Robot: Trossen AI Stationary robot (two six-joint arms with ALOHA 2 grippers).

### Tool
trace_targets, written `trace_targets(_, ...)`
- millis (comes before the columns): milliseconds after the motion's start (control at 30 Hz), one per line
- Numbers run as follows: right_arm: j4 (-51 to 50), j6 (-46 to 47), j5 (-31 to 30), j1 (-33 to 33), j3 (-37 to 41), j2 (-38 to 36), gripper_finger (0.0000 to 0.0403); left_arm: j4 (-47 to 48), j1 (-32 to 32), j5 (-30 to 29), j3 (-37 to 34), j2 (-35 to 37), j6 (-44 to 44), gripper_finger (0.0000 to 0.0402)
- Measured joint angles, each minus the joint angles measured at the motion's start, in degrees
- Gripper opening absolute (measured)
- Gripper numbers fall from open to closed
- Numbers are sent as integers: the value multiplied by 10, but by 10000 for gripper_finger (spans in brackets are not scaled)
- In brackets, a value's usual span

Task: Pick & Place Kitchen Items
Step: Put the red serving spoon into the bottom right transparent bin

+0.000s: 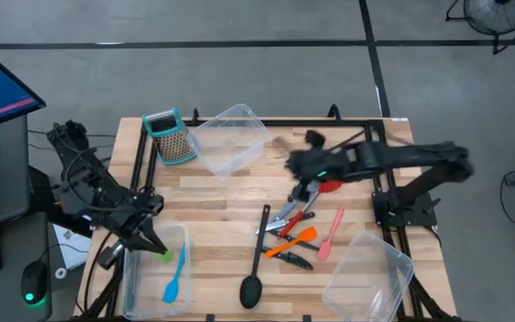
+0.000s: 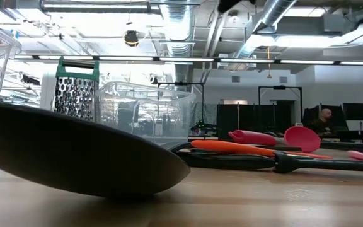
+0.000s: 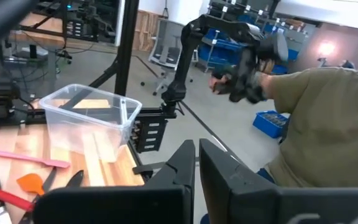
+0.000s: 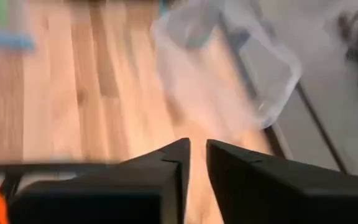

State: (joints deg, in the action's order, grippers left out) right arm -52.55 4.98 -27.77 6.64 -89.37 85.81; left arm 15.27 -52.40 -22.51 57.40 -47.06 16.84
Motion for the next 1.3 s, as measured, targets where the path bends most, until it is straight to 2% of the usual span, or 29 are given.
trace_targets(67,-93,37,-6,4,-34,52,72,1,-5,0,0,0,0,3)
trace_targets(200,-176,112,-6,4,-67,136,116,3,-10,-1,0,1,0,3)
trace_targets(400,-188,185,50,5,-69,224,215,4,-10,-1,0,1,1,3)
trace_targets(533,-199,152,81,5,-68,264,262,4,-10,-1,0,1,2,3)
trace_targets(733,-188,16,86,34,-55,278,269,9,-11,1,0,1,20,3)
trace_targets(933,-101,-81,137,65,-21,277,269,20,-20,4,0,1,20,3)
trace_targets(1067,-56,-111,179,74,9,277,269,23,-22,4,0,1,19,3)
trace_targets(1300,5,-120,187,79,58,277,269,26,-22,3,0,1,19,3)
